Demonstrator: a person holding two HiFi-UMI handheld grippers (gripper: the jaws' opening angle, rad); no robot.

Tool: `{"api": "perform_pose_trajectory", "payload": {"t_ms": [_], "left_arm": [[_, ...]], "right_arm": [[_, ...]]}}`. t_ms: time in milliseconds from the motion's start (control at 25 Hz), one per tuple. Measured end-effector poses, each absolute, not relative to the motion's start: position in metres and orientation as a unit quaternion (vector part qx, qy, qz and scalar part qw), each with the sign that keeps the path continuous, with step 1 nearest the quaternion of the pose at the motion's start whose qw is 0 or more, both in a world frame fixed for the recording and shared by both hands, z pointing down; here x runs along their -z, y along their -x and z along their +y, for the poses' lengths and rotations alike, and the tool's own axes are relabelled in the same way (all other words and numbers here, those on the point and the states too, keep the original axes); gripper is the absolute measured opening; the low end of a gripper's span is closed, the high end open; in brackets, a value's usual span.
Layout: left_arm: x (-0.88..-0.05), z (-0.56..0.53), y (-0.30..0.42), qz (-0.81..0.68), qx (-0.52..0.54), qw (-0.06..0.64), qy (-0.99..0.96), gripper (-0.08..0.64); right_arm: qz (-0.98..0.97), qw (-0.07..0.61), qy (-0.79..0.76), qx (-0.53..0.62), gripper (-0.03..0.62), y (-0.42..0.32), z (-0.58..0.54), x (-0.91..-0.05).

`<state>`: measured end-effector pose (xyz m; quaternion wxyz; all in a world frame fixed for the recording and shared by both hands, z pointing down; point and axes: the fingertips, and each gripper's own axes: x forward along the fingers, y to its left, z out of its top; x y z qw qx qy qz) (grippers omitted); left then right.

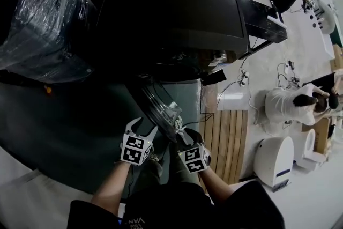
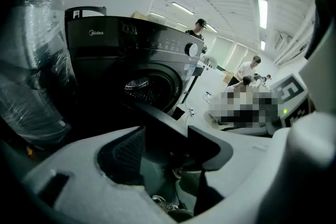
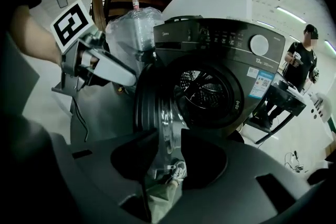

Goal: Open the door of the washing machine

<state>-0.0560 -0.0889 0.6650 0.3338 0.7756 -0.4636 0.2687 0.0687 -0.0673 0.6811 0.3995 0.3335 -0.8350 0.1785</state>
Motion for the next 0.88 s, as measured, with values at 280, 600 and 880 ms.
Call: {"api": "perform_pose_trajectory", "payload": {"t_ms": [280,600,880], "left_arm": [[-0.671,-0.061,0.087,-0.499,-0.254,0.360,-0.747,0.255],[-0.671,-0.028,0.155,-0.560,-0.250,0.362,-0.702,0.253],[-0.674,-0.017,0.220,-0.585,-0.265,0.357,-0.679,0.253]], "right_arm": [[-0.844,0.381,-0.336,-0.169,0.138,-0.050,-0.065,-0.655],[-0.862,0.370,-0.312,-0.151,0.138,-0.012,-0.051,-0.631],[-0.877,0.370,-0.269,-0.147,0.137,0.025,-0.041,-0.622]]}}
